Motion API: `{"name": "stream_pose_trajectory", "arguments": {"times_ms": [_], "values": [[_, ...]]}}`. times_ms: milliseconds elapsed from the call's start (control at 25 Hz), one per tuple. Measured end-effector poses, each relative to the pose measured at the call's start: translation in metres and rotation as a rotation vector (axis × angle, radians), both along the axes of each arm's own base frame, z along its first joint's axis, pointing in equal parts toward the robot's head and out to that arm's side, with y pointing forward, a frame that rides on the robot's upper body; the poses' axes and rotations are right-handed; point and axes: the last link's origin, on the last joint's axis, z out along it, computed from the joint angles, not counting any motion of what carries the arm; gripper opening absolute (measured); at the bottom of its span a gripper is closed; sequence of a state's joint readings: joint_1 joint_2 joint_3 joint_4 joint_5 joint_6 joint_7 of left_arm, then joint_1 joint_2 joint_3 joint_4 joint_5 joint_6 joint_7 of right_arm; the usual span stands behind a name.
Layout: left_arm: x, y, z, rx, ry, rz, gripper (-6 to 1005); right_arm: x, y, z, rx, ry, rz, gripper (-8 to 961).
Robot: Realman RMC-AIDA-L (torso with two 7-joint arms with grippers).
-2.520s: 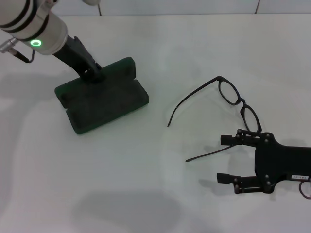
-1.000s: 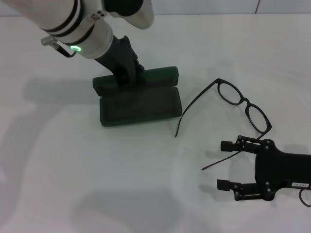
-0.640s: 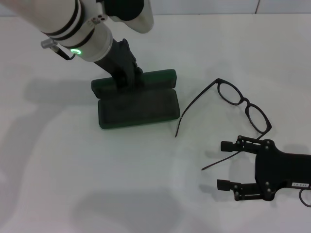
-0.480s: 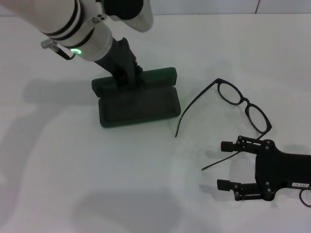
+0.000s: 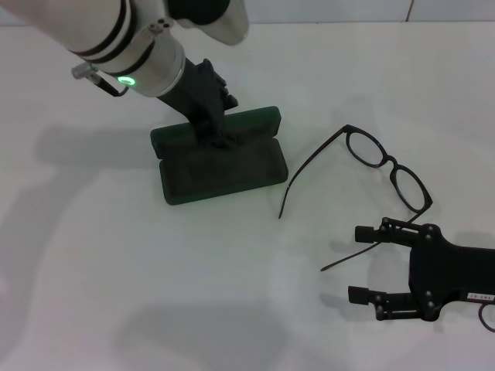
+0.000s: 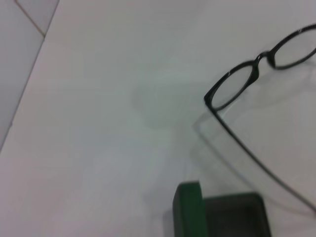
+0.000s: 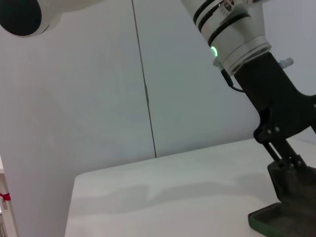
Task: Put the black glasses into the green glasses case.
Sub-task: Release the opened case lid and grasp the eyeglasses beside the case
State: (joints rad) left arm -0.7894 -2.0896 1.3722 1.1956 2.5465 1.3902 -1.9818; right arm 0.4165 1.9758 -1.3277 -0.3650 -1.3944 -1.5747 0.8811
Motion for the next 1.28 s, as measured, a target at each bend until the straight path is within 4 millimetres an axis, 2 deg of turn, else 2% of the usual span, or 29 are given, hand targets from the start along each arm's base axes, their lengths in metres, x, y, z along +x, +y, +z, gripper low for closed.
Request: {"name": "stream_pose_trajectory", "arguments": {"times_ms": [160, 360, 600, 720, 800, 920, 1080, 1280], "values": [[-0.001, 0.002, 0.010, 0.018, -0.097, 0.054, 569, 0.000, 0.000, 0.000, -0.002, 0.001, -0.001, 839], [-0.019, 0.007, 0.036, 0.083, -0.336, 0.202, 573, 0.001, -0.002, 0.001, 0.001, 0.003, -0.005, 839], [-0.075, 0.001, 0.071, 0.126, -0.675, 0.428, 572, 0.001, -0.001, 0.004, 0.004, 0.008, -0.003, 838], [-0.101, -0.016, 0.088, 0.122, -0.843, 0.425, 573, 0.001, 0.001, 0.007, 0.019, 0.018, -0.009, 838], [-0.118, -0.035, 0.096, 0.127, -0.910, 0.365, 573, 0.002, 0.002, 0.009, 0.029, 0.022, -0.016, 838], [-0.148, -0.066, 0.103, 0.166, -0.920, 0.307, 572, 0.003, 0.003, 0.011, 0.033, 0.025, -0.027, 838], [-0.183, -0.101, 0.104, 0.240, -0.898, 0.330, 582, 0.007, 0.004, 0.016, 0.036, 0.023, -0.050, 838], [-0.205, -0.136, 0.096, 0.280, -0.872, 0.316, 607, 0.014, 0.003, 0.024, 0.054, 0.022, -0.079, 838]]}}
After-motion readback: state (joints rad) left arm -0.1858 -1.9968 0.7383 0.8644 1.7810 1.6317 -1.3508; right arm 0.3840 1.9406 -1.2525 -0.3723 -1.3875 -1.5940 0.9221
